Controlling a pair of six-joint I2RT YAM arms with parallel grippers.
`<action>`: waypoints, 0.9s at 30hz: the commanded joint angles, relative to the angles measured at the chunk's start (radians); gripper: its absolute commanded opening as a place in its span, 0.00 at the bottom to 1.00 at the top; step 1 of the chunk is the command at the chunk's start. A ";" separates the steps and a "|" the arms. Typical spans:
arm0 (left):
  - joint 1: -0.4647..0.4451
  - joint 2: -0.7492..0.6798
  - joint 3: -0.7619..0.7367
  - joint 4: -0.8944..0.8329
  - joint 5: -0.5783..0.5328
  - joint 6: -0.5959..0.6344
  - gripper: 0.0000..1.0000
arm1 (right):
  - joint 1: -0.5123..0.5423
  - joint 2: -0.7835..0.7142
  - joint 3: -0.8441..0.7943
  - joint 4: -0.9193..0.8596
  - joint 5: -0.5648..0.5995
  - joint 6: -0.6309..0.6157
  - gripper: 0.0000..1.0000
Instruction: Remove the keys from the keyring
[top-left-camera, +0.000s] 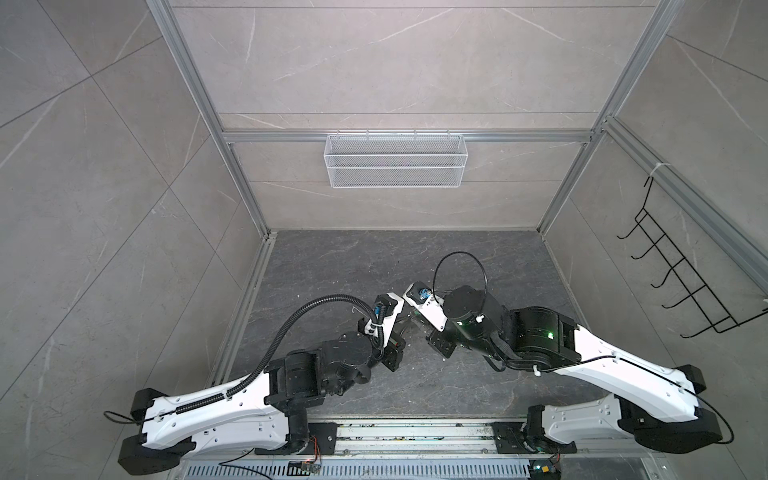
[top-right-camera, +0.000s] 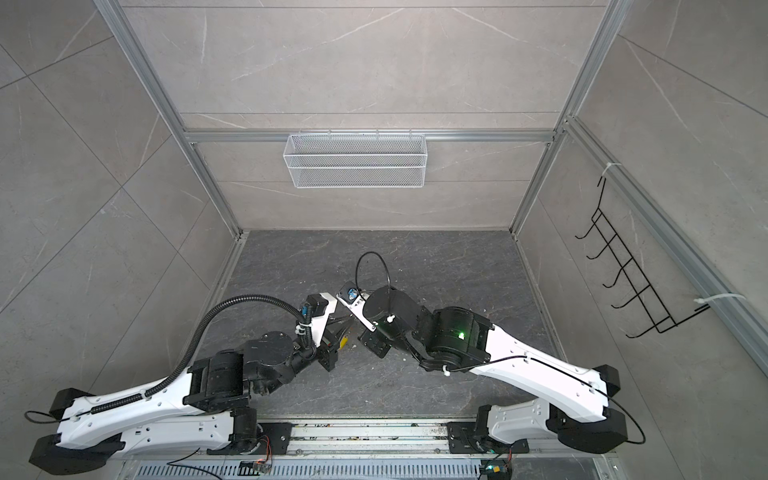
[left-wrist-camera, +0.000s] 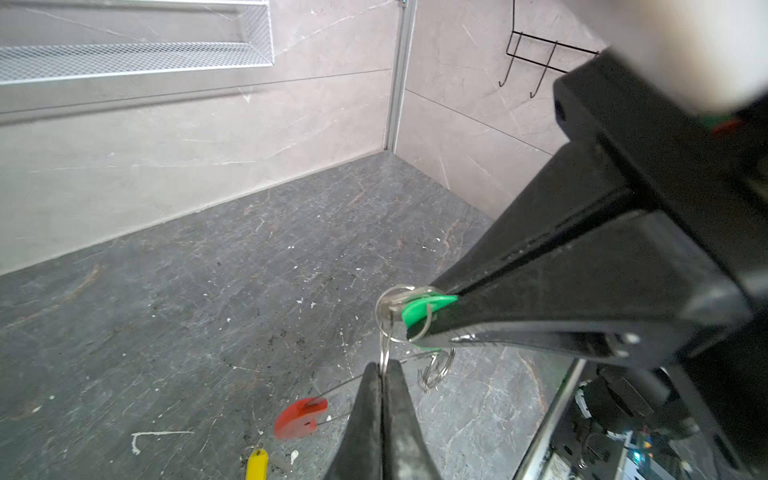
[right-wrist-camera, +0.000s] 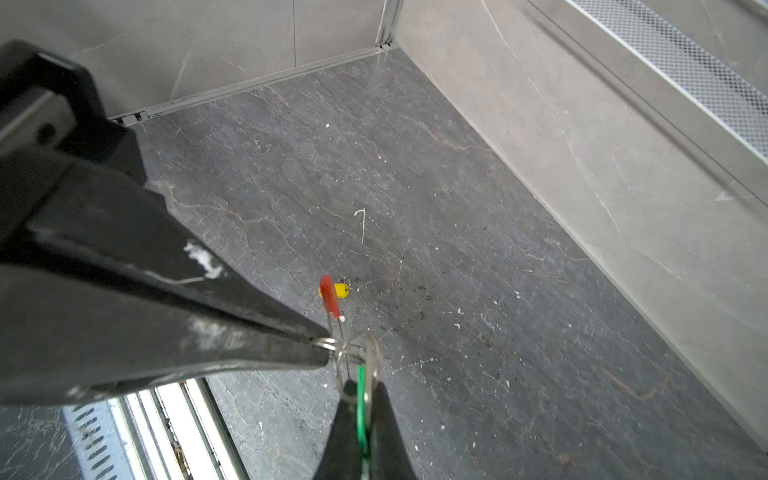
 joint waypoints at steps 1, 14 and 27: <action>-0.008 0.038 0.024 -0.099 -0.102 0.015 0.00 | 0.021 0.009 0.082 -0.005 0.029 0.053 0.00; -0.009 0.098 0.069 -0.146 -0.127 -0.006 0.00 | 0.049 0.059 0.148 -0.032 -0.016 0.078 0.00; -0.006 0.066 0.072 -0.144 0.016 0.017 0.00 | 0.067 0.045 0.136 -0.042 0.021 -0.010 0.00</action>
